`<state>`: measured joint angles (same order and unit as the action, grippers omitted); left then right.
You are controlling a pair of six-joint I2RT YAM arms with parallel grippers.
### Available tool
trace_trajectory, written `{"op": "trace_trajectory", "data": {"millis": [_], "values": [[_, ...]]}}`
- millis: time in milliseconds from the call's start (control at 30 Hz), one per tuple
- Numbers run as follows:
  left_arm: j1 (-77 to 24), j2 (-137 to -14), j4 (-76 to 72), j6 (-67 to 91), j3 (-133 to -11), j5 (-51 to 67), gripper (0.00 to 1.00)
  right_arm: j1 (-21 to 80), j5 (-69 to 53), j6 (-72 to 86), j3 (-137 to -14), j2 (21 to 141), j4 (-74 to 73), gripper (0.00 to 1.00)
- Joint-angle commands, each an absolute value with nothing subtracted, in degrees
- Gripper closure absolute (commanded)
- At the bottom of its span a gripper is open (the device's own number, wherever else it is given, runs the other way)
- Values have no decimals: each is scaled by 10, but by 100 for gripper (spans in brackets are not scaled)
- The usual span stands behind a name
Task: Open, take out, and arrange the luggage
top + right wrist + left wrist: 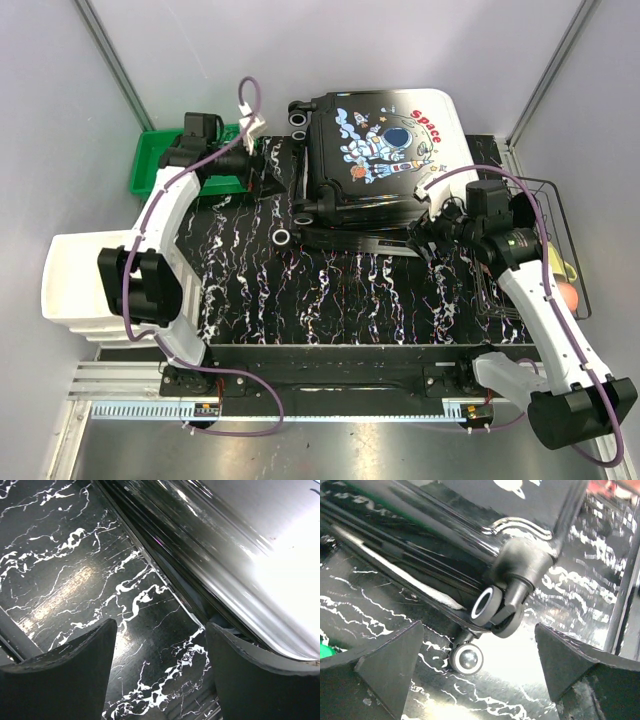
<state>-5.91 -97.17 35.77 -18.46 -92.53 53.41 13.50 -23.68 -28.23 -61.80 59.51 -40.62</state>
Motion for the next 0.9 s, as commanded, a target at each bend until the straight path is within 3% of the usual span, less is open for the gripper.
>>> {"op": "trace_trajectory", "data": {"millis": [0, 333, 533, 633, 800, 867], "values": [[-97, -976, 473, -429, -935, 570, 1, 135, -272, -280, -613, 581, -415, 20], [-186, -1022, 452, -540, -916, 468, 3, 134, -258, -268, -600, 556, -424, 19], [-200, -1027, 377, -527, -870, 406, 21, 134, -250, -266, -593, 547, -425, 19], [-201, -1024, 367, -527, -866, 409, 36, 134, -256, -271, -585, 543, -421, 19], [-190, -998, 374, -457, -894, 455, 94, 134, -279, -301, -565, 520, -410, 20], [-185, -978, 355, -406, -917, 493, 100, 134, -286, -328, -546, 505, -401, 21]]}}
